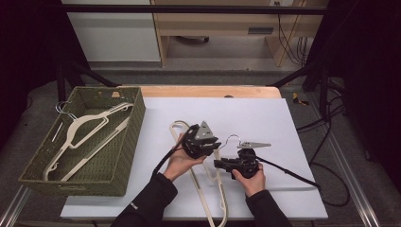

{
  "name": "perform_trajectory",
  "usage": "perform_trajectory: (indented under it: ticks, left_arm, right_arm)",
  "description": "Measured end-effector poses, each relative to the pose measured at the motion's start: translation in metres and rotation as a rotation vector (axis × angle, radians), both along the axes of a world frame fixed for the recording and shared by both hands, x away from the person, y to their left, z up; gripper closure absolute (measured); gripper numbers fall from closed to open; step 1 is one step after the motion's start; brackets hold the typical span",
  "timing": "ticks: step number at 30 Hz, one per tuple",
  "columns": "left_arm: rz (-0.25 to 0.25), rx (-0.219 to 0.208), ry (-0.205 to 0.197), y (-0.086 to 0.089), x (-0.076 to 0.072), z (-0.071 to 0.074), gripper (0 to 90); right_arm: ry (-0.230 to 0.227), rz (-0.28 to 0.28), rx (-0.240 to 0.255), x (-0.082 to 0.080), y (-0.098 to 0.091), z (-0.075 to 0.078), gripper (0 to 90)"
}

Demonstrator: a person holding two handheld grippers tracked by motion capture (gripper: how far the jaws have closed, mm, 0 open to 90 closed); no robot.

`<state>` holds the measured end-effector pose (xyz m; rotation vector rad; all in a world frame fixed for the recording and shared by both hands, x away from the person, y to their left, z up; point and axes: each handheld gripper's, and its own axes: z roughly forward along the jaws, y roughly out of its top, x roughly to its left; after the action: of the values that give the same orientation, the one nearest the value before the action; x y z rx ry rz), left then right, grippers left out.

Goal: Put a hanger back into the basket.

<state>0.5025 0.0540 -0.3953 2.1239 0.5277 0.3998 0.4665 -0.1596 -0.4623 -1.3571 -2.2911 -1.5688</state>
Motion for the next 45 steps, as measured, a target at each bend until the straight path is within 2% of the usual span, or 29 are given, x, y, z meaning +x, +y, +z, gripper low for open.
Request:
perform_trajectory:
  ticks: [5, 7, 8, 12, 19, 24, 28, 29, 37, 41, 45]
  left_arm:
    - [0.059, -0.050, -0.010, 0.041, -0.009, 0.016, 50.1]
    - [0.080, -0.071, -0.006, 0.054, -0.011, 0.018, 40.7]
    - [0.092, -0.092, 0.000, 0.063, -0.014, 0.018, 37.7]
    - [0.116, -0.122, -0.001, 0.085, -0.023, 0.016, 27.6]
    - [0.127, -0.100, 0.005, 0.101, -0.036, 0.010, 17.3]
    - [0.118, -0.101, 0.008, 0.104, -0.039, 0.012, 15.2]
    - [0.101, -0.083, 0.011, 0.100, -0.040, 0.015, 14.7]
    - [0.096, -0.083, 0.011, 0.098, -0.040, 0.016, 14.6]
    - [0.040, -0.037, 0.023, 0.082, -0.038, 0.019, 16.8]
    - [-0.019, 0.005, 0.032, 0.073, -0.040, 0.017, 23.0]
    - [-0.060, 0.040, 0.040, 0.068, -0.040, 0.015, 36.5]
  right_arm:
    - [-0.010, -0.002, -0.003, -0.001, -0.003, 0.004, 76.2]
    - [-0.019, 0.000, -0.003, -0.001, -0.004, 0.007, 76.9]
    - [-0.019, -0.003, -0.003, -0.001, -0.005, 0.008, 77.3]
    - [-0.031, -0.015, -0.011, -0.001, -0.009, 0.015, 79.4]
    - [-0.044, -0.001, -0.005, -0.004, -0.008, 0.025, 84.7]
    - [-0.069, 0.019, -0.002, -0.007, -0.009, 0.035, 87.1]
    - [-0.093, 0.047, 0.004, -0.009, -0.013, 0.042, 87.2]
    - [-0.119, 0.068, 0.003, -0.010, -0.014, 0.044, 87.3]
    - [-0.187, 0.194, 0.005, -0.020, -0.010, 0.057, 87.2]
    - [-0.212, 0.234, -0.004, -0.024, -0.004, 0.062, 87.2]
    - [-0.221, 0.269, -0.013, -0.027, -0.001, 0.063, 87.2]
